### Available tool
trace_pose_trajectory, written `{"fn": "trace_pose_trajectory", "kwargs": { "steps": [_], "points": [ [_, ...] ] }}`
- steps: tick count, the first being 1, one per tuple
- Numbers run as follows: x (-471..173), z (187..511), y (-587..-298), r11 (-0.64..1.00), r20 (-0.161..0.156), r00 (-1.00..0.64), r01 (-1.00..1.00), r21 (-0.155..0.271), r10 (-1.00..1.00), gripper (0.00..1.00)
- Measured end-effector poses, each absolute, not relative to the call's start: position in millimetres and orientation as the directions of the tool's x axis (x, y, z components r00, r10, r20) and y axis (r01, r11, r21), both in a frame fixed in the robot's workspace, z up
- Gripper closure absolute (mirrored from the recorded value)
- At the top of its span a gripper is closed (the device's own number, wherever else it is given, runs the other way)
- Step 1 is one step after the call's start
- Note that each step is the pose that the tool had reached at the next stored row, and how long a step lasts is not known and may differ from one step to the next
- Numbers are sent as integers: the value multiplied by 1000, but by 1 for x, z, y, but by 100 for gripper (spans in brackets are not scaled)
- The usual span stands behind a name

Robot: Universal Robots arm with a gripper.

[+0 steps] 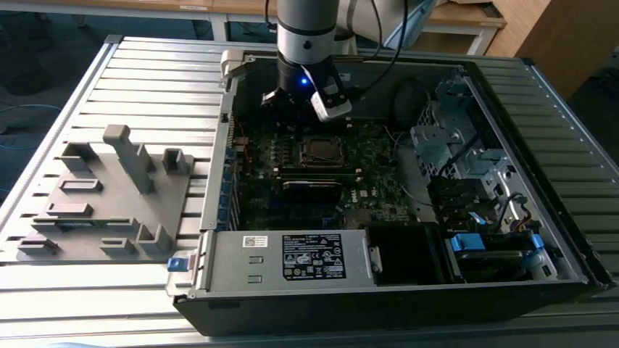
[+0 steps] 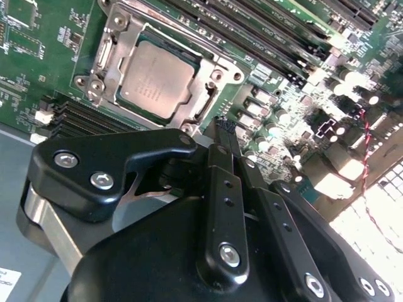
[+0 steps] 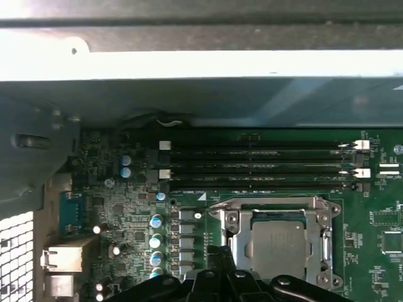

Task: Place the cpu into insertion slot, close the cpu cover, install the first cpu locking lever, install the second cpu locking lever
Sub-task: 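Install the first cpu locking lever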

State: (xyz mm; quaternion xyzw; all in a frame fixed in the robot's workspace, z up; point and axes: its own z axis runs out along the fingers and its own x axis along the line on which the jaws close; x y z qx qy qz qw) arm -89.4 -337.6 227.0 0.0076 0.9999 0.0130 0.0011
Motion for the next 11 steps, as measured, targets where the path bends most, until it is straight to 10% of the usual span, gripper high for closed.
{"fn": "trace_pose_trajectory", "kwargs": {
  "steps": [11],
  "points": [
    [-102, 227, -338, 1000, -3, -1000, 15, 26, 15, 89]
  ]
}}
